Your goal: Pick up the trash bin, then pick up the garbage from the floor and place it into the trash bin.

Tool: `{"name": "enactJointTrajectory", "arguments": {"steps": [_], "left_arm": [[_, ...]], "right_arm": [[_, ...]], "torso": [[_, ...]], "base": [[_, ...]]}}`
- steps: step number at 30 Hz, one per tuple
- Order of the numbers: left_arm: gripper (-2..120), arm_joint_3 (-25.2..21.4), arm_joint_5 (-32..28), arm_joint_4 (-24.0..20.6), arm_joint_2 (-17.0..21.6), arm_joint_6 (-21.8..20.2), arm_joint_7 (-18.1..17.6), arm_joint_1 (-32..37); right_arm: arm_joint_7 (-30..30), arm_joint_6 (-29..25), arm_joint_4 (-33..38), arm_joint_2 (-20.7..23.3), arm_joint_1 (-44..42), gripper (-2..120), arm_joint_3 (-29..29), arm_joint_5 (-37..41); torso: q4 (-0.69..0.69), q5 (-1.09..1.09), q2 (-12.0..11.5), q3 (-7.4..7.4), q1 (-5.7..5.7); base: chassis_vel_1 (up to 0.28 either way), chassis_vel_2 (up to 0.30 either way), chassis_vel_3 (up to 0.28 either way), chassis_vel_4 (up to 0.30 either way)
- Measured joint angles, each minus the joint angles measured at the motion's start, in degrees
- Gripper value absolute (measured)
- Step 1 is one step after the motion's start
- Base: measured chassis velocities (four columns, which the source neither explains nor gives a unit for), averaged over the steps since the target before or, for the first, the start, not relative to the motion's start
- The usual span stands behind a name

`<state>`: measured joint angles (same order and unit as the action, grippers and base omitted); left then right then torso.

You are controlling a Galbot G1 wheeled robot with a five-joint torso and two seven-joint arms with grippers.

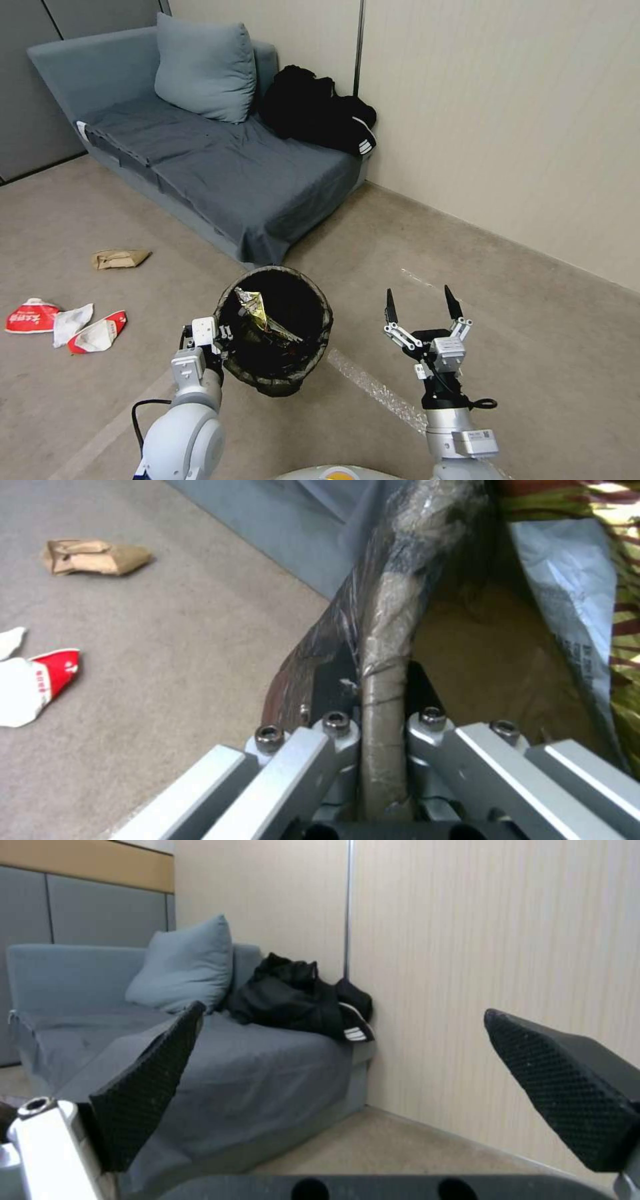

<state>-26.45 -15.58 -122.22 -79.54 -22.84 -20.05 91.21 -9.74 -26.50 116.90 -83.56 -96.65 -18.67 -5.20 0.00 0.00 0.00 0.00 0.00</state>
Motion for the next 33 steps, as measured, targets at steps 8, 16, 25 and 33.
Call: {"name": "enactJointTrajectory", "arguments": {"steps": [8, 16, 25, 33], "left_arm": [[0, -0.4, 0.05, -0.2, -0.14, 0.03, 0.0, 0.41], [0, -0.5, 0.05, -0.38, -0.22, 0.05, 0.0, 0.4], [0, -0.72, 0.02, -0.67, -0.32, 0.04, 0.0, 0.46], [0, -0.81, 0.01, -0.68, -0.41, 0.02, 0.0, 0.49]], "right_arm": [[0.01, -0.01, -0.65, 0.09, 1.39, 100, -0.03, 1.17], [0.43, 0.0, -1.05, 0.13, 2.5, 100, 0.52, 2.43], [0.59, 0.63, -1.27, 0.19, 3.65, 100, 0.9, 2.53], [0.6, 1.21, -1.15, 0.35, 4.13, 100, 0.97, 2.56]], "torso": [[0.0, 0.0, 0.0, 0.0, 0.0], [0.0, 0.0, 0.0, 0.0, 0.0], [0.0, 0.0, 0.0, 0.0, 0.0], [0.0, 0.0, 0.0, 0.0, 0.0]], "base": [[0.038, 0.034, 0.036, 0.033], [0.077, 0.077, 0.079, 0.089], [0.114, 0.108, 0.118, 0.113], [0.129, 0.134, 0.127, 0.134]]}}
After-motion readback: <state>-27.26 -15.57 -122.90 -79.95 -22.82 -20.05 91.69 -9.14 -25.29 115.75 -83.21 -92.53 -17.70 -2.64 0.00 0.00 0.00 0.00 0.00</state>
